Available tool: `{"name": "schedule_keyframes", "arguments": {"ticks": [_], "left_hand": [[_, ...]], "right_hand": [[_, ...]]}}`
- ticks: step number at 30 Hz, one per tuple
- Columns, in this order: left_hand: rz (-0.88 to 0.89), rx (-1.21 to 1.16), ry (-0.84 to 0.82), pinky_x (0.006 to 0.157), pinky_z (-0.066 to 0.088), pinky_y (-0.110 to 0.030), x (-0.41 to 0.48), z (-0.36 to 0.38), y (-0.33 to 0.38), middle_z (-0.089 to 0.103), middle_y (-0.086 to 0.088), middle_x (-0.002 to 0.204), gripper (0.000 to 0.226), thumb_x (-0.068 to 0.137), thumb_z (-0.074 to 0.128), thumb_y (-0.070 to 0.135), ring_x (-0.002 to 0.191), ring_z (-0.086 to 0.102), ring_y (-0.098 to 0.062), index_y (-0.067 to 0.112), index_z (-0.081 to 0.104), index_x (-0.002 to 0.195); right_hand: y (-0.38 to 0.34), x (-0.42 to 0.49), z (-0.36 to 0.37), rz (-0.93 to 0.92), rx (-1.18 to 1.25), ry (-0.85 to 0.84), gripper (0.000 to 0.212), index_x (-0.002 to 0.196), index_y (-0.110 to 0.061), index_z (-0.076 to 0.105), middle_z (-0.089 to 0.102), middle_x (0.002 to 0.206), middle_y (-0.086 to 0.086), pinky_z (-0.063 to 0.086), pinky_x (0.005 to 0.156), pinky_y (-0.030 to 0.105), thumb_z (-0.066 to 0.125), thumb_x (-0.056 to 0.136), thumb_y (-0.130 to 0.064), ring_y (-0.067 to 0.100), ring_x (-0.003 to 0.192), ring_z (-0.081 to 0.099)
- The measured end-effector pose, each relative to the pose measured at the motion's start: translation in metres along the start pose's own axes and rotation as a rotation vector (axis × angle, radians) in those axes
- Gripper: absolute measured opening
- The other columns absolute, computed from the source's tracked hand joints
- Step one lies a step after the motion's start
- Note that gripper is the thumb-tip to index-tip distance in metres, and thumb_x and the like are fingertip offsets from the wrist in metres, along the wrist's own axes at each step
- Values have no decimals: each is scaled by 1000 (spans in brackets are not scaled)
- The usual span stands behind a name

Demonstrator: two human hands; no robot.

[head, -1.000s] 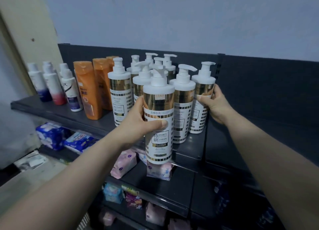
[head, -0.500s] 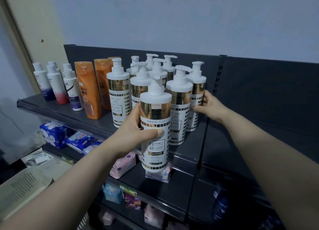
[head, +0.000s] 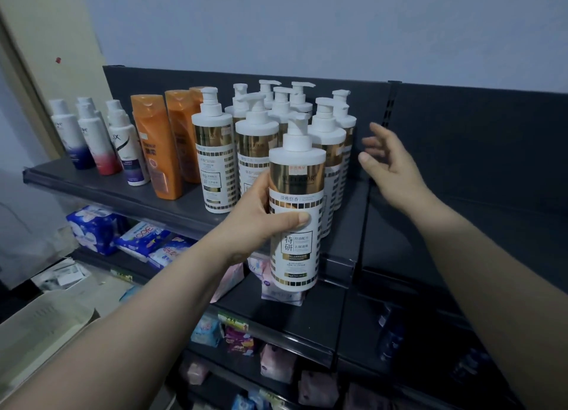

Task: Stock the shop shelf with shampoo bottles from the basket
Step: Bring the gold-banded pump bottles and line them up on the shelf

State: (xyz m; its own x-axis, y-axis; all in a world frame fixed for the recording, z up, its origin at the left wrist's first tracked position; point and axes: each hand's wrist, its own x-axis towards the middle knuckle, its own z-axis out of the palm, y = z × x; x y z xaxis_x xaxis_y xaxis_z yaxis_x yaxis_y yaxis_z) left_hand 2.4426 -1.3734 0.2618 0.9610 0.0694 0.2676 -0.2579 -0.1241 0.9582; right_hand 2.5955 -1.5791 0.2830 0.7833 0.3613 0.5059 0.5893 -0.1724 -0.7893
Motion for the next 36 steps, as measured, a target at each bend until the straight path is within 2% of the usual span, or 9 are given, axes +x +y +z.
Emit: {"name": "schedule_keyframes", "arguments": {"ticks": [3,6,12,15,18,22,25,29,36], "left_hand": [[5,-46,-35,88,55,-34,5,14,1,64,1,118,87,66,77,11,109,64,-13,21,29,138],[23,-92,-105,88,55,-34,13,29,3,66,7,111,89,65,77,10,107,65,-11,29,23,133],[127,-109,-144,83,56,-31,31,57,11,65,-4,117,77,72,79,16,101,66,-11,34,24,123],[291,27,96,91,52,-28,40,55,13,54,-2,124,79,68,79,37,103,59,-7,30,30,129],[410,272,427,102,45,-35,45,48,1,45,1,125,70,77,78,32,116,49,-13,22,37,132],[257,455,470,114,30,-43,58,45,-15,34,-2,142,91,76,77,37,135,33,-20,23,20,146],[151,472,359,110,28,-28,66,45,-21,37,-2,150,106,76,79,33,133,38,-14,23,5,151],[135,492,317,90,34,-19,67,48,-25,49,4,139,92,80,75,29,117,48,-6,20,15,149],[131,487,325,93,36,-22,68,48,-27,49,7,136,88,81,75,29,119,48,-8,21,18,148]], "right_hand": [[-45,-36,3,-48,69,-122,48,136,-26,42,60,117,8,47,86,17,60,93,-17,4,100,58],[-75,-57,4,47,90,-289,64,135,-26,43,67,112,-6,50,82,18,74,79,-29,2,102,64],[-85,-57,-20,143,95,-92,60,123,-23,56,72,104,5,57,83,32,81,71,-9,17,97,69],[-82,-46,-35,154,88,30,58,122,-22,56,72,101,4,57,80,35,81,72,-7,16,95,70],[-74,-28,-52,154,35,126,60,122,-23,54,71,100,-3,54,75,30,81,71,-8,8,91,69],[-48,1,-62,194,53,184,61,121,-23,50,69,104,-2,56,81,35,81,71,-5,11,94,68],[-26,28,-62,216,92,196,62,121,-23,49,68,107,1,56,85,37,80,71,-2,13,97,67],[6,65,-55,253,139,159,65,123,-23,48,66,112,2,54,88,36,79,71,0,13,100,65],[55,109,-29,294,233,58,67,127,-20,47,65,118,6,53,93,39,78,72,3,18,106,64]]}}
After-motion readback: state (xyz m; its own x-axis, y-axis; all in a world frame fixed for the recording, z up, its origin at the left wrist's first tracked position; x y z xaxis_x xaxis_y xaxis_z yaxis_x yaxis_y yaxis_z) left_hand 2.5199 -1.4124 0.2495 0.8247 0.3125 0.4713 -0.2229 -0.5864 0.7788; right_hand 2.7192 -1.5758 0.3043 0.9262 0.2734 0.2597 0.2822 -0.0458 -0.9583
